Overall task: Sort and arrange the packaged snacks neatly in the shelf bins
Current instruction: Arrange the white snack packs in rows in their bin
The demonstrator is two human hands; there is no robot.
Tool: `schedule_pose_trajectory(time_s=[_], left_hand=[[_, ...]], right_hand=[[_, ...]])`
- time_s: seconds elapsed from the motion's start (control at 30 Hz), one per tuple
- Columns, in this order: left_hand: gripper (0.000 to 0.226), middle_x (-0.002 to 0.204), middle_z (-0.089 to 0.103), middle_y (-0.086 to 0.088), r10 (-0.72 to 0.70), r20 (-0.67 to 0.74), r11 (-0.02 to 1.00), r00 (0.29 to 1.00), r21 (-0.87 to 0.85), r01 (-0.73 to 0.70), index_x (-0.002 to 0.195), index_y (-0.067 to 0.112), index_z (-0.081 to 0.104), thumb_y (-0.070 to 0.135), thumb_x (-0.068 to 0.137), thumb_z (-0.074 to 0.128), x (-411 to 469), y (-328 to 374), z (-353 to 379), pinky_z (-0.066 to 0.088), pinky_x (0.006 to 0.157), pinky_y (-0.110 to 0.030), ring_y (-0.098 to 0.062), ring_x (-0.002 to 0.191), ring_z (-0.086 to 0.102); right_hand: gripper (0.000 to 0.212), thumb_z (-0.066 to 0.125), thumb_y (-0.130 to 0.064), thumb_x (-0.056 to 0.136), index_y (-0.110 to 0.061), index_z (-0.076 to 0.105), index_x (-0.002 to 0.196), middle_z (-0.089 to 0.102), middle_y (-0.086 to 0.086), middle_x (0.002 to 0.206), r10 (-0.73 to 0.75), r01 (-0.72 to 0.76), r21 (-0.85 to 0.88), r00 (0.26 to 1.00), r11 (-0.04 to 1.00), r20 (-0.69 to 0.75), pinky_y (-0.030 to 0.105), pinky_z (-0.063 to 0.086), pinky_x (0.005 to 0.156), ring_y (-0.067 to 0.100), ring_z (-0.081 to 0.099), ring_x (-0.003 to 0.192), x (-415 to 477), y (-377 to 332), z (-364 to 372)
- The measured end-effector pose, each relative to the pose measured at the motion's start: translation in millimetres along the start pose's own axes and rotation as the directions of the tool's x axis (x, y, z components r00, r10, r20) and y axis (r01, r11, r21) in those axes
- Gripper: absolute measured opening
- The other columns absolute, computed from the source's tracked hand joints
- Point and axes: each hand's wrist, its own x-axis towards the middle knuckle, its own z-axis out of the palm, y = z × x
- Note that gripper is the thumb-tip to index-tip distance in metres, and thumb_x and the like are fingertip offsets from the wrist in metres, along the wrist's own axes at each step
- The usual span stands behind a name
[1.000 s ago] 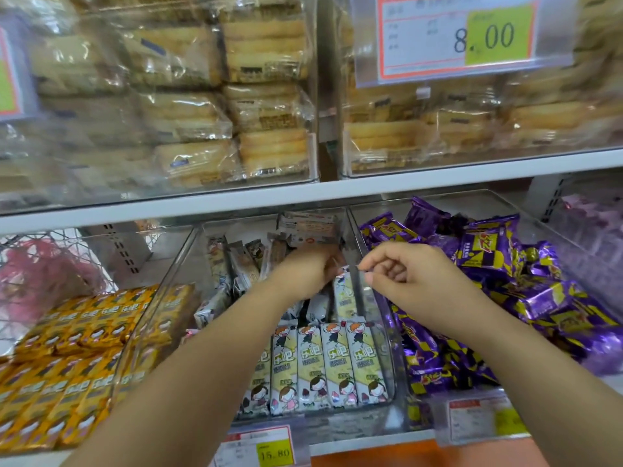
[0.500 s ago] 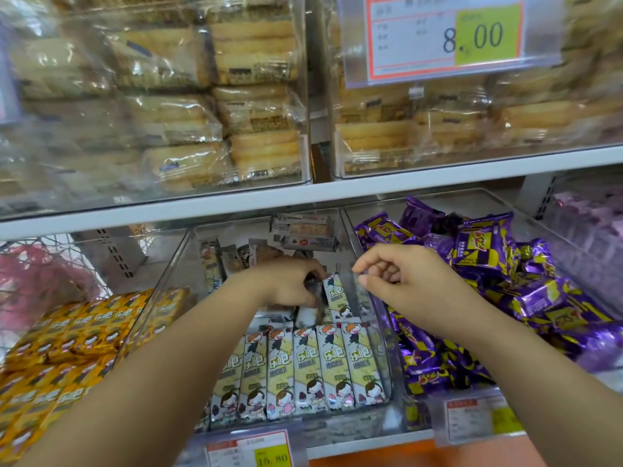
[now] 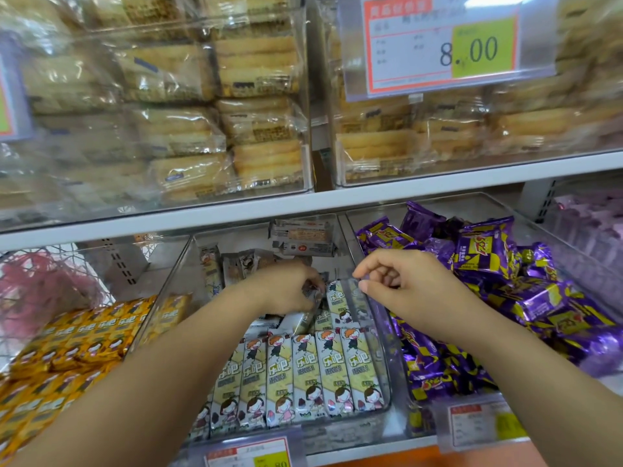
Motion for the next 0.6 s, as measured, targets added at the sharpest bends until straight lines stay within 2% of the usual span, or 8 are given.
schedule_pose_trajectory(time_s=[0.07,0.17,0.23,0.33,0.4,0.5,0.6], left_hand=[[0.027,0.096,0.059,0.005,-0.018,-0.119,0.988,0.993,-0.156,0.000,0.112,0.023,0.064,0.022,0.086,0.066,0.0,-1.2,-3.9,0.045,0.063,-0.022,-0.017,0.084,0.058],[0.025,0.103,0.056,0.010,-0.180,-0.241,0.904,0.954,-0.422,0.064,0.110,0.024,0.060,0.023,0.086,0.067,3.6,-0.7,-11.4,0.039,0.062,-0.012,-0.009,0.091,0.056],[0.024,0.103,0.056,0.009,-0.242,-0.233,0.896,0.942,-0.426,0.125,0.109,0.024,0.056,0.021,0.087,0.065,6.8,2.1,-8.6,0.038,0.060,-0.014,-0.009,0.088,0.055],[0.021,0.104,0.060,0.001,-0.228,-0.206,0.942,0.952,-0.295,0.161,0.110,0.017,0.056,0.020,0.090,0.060,10.2,8.3,5.8,0.043,0.072,-0.023,-0.015,0.089,0.055],[0.021,0.104,0.063,-0.001,-0.182,-0.224,0.978,0.957,-0.141,0.153,0.108,0.018,0.058,0.031,0.092,0.057,8.3,8.0,13.2,0.046,0.081,-0.028,-0.018,0.094,0.058],[0.030,0.110,0.063,0.004,-0.098,-0.212,0.954,0.972,0.260,0.153,0.112,0.030,0.061,0.050,0.092,0.051,1.4,0.5,17.7,0.032,0.100,-0.035,-0.019,0.109,0.054],[0.031,0.126,0.057,0.009,-0.007,-0.194,0.919,0.981,0.385,0.083,0.117,0.039,0.059,0.053,0.092,0.046,-5.6,-5.1,14.4,0.024,0.104,-0.040,-0.020,0.122,0.045]], right_hand=[[0.014,0.064,-0.016,0.086,-0.029,0.064,0.084,0.060,-0.005,0.071,0.002,-0.002,-0.002,1.000,1.000,0.001,0.023,0.048,0.067,0.007,0.053,0.064,1.0,-1.0,0.8],[0.013,0.064,-0.017,0.086,-0.030,0.064,0.084,0.057,-0.007,0.068,0.002,-0.001,-0.035,1.000,0.999,0.006,0.022,0.047,0.064,0.002,0.050,0.061,2.9,-0.8,3.1],[0.013,0.064,-0.017,0.086,-0.029,0.064,0.084,0.055,-0.008,0.066,0.004,-0.004,-0.038,1.000,0.999,0.006,0.023,0.046,0.063,0.001,0.048,0.059,3.4,-0.5,4.1],[0.012,0.063,-0.016,0.086,-0.028,0.065,0.085,0.054,-0.009,0.066,0.010,-0.010,-0.036,1.000,0.999,0.007,0.023,0.046,0.063,0.001,0.047,0.059,3.2,-0.3,4.1],[0.013,0.063,-0.016,0.087,-0.029,0.064,0.084,0.053,-0.010,0.066,0.006,-0.006,-0.042,1.000,0.999,0.010,0.022,0.046,0.063,0.001,0.047,0.060,3.4,-0.1,4.1],[0.012,0.063,-0.017,0.087,-0.029,0.064,0.085,0.053,-0.010,0.065,0.003,-0.002,-0.053,1.000,0.999,0.012,0.021,0.045,0.062,0.000,0.048,0.060,3.7,-0.9,4.0],[0.011,0.063,-0.018,0.087,-0.028,0.064,0.085,0.053,-0.010,0.065,0.001,-0.001,-0.060,1.000,0.998,0.011,0.019,0.044,0.061,0.000,0.048,0.060,3.4,-1.0,3.8]])
